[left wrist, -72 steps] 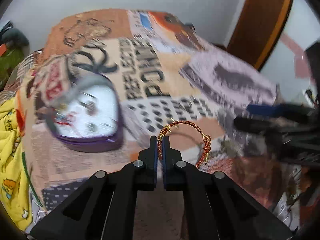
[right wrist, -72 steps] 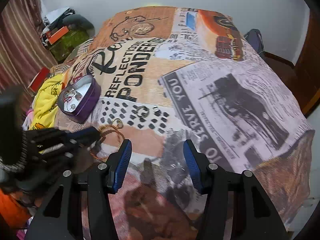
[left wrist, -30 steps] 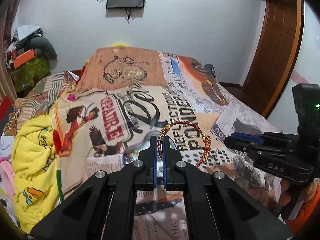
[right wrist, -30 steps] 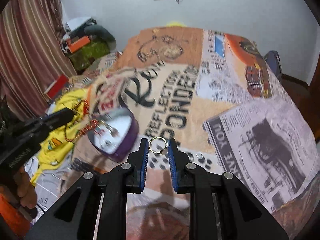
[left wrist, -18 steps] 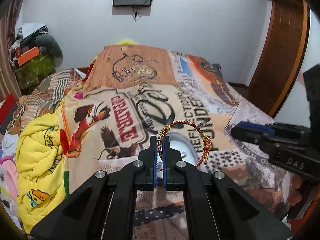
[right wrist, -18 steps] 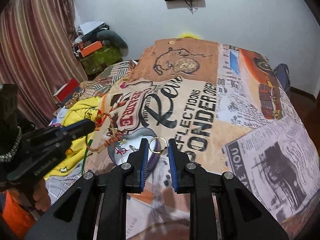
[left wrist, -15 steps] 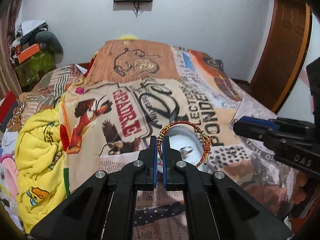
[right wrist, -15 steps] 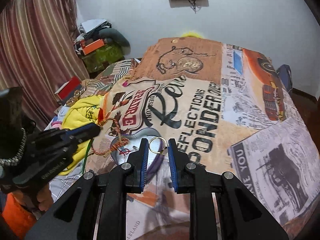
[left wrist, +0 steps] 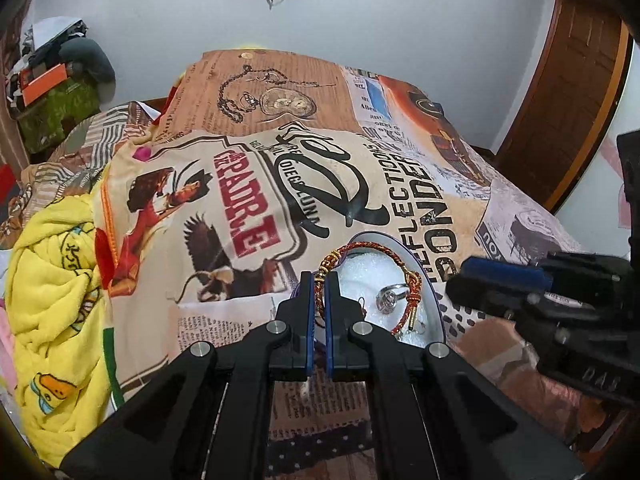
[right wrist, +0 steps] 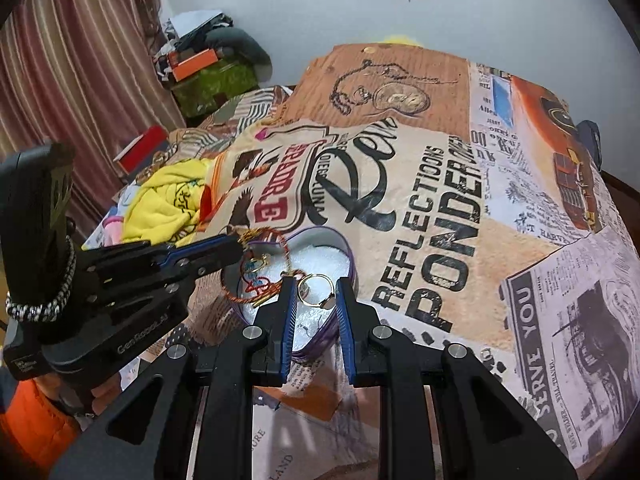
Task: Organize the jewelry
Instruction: 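Carry bracelet and ring over the tin and open both grippers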
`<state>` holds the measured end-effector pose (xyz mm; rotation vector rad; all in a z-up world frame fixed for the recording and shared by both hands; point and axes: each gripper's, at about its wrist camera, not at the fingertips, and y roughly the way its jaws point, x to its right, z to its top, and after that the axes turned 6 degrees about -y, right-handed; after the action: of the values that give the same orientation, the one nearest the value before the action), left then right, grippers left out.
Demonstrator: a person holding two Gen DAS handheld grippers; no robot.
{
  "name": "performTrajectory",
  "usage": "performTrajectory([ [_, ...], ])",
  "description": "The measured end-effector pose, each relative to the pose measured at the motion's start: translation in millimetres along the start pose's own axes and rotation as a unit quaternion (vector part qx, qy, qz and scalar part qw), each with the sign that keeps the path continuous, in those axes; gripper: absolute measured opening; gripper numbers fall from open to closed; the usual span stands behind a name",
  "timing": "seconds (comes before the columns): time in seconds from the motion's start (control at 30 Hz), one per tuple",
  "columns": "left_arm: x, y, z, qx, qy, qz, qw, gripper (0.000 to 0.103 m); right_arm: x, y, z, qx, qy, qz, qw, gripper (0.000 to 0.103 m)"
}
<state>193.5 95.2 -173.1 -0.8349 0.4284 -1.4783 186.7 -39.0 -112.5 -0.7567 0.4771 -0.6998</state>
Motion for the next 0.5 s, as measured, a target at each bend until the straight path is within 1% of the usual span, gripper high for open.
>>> performTrajectory([
  [0.2, 0.6, 4.8, 1.4, -0.003, 0.002, -0.008, 1.0000, 0.003, -2.2, 9.1, -0.9, -0.010, -0.005, 0.002, 1.000, 0.018],
  [0.37, -0.6, 0.3, 1.7, 0.003, 0.005, -0.002, 1.0000, 0.003, -3.7, 13.6, -0.3, -0.011, -0.012, -0.005, 1.000, 0.018],
  [0.5, -5.4, -8.2, 2.2, 0.011, 0.003, 0.009, 0.9999, 0.008, -5.9, 15.3, 0.2, -0.011, -0.020, -0.015, 1.000, 0.018],
])
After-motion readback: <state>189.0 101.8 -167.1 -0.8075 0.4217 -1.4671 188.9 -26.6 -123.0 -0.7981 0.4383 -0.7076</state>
